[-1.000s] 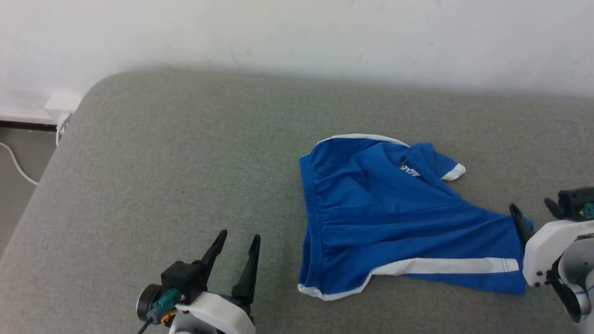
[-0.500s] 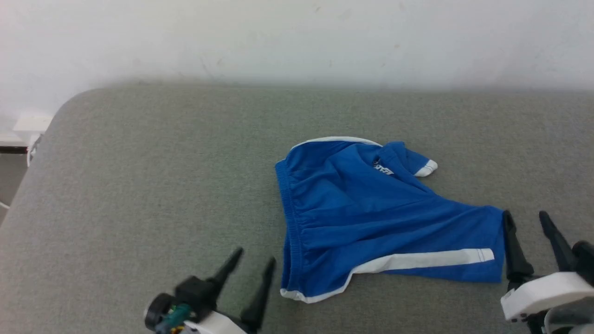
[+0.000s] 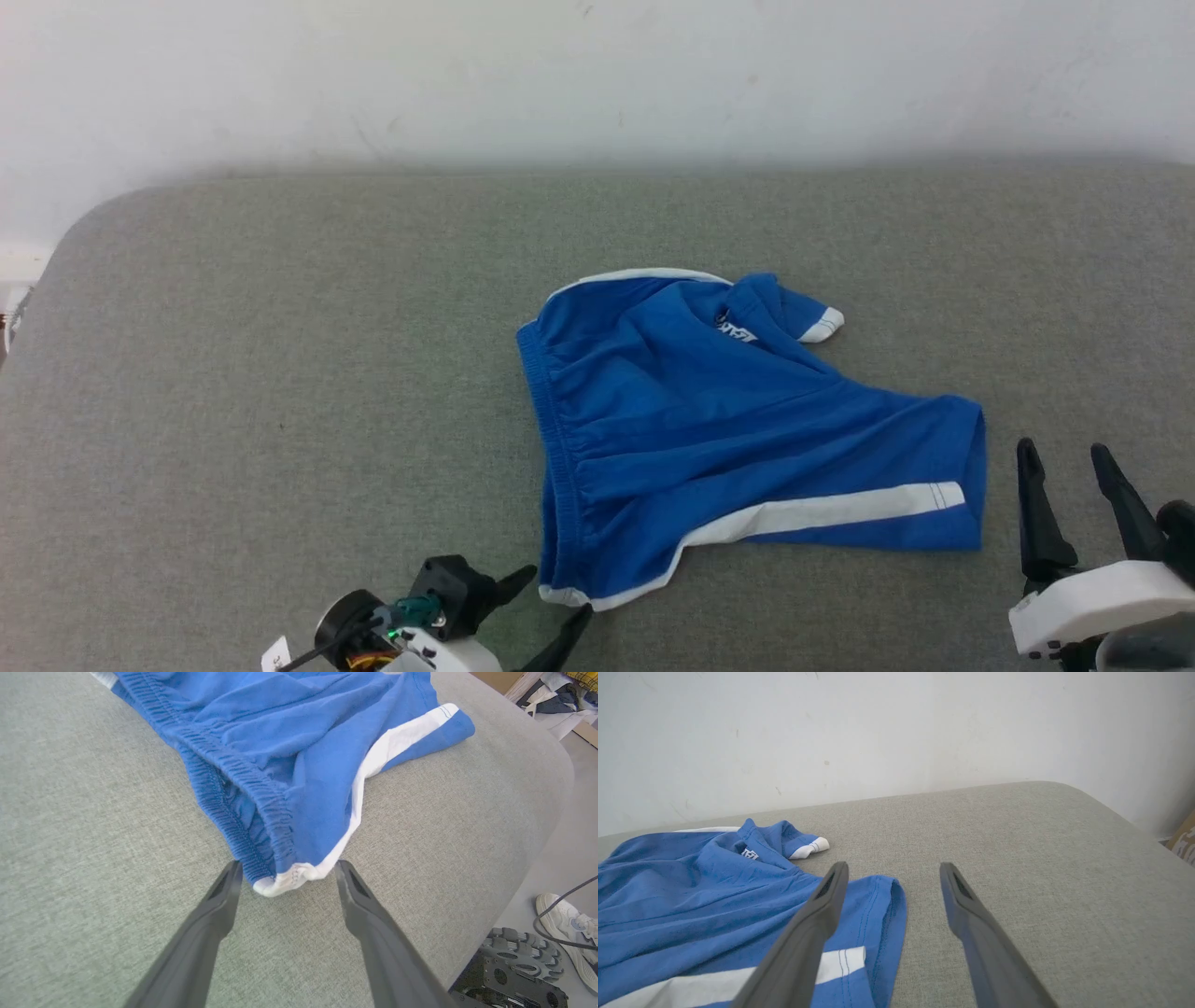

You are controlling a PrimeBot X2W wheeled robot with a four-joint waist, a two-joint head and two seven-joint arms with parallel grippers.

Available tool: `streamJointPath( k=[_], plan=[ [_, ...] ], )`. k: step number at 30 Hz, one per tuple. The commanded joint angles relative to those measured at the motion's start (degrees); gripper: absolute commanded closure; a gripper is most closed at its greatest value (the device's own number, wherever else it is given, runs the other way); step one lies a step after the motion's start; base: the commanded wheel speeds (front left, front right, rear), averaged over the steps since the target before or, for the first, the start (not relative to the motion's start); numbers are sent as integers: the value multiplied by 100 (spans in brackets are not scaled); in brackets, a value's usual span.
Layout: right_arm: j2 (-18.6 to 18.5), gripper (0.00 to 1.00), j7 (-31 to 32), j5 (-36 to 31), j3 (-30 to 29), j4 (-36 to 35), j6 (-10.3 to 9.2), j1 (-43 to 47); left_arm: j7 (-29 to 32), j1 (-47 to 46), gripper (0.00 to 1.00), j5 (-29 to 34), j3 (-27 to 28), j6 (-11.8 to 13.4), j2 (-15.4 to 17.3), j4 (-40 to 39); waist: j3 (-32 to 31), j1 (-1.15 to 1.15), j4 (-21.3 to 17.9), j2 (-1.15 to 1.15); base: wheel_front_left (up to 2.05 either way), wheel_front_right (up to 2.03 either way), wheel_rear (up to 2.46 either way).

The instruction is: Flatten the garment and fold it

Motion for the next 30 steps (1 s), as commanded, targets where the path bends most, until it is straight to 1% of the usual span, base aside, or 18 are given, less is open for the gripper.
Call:
streamJointPath(
  k=[1,11,12,13,14,17,20,25,26,30],
  plan=[
    [35,0,13,-61,-24,4,-5,28,-16,-116,0,-24,-42,-38,9,37,29,0,-16,0,0,0,0],
    [92,0,138,-155,-108,50,-5,-17,-82,-488,0,-207,-436,-38,16,411,165,0,-28,0,0,0,0],
    [95,0,145,-159,-110,50,-5,-23,-73,-506,21,-240,-468,-38,21,452,173,0,-28,0,0,0,0],
    [97,0,155,-161,-108,53,-5,-28,-65,-516,78,-281,-492,-38,22,490,181,0,-27,0,0,0,0],
    [99,0,171,-162,-102,59,-5,-31,-54,-519,100,-328,-524,-38,28,517,185,0,-23,0,0,0,0],
    [88,0,247,-142,-52,77,-5,-17,-143,-528,100,-403,-514,-35,44,553,182,0,8,0,0,0,0],
    [-16,0,467,-10,128,101,-5,27,-329,-516,100,-418,-428,28,39,530,160,0,54,0,0,0,0],
    [-453,0,1162,538,638,-35,-5,144,-693,-460,100,-407,-264,224,1,357,123,0,121,0,0,0,0],
    [-453,0,1162,538,638,-35,-5,144,-693,-460,100,-407,-264,224,1,357,123,0,121,0,0,0,0],
    [-734,0,1820,959,737,-117,-5,186,-893,-462,100,-336,-217,339,-27,223,125,0,170,0,0,0,0]
  ],
)
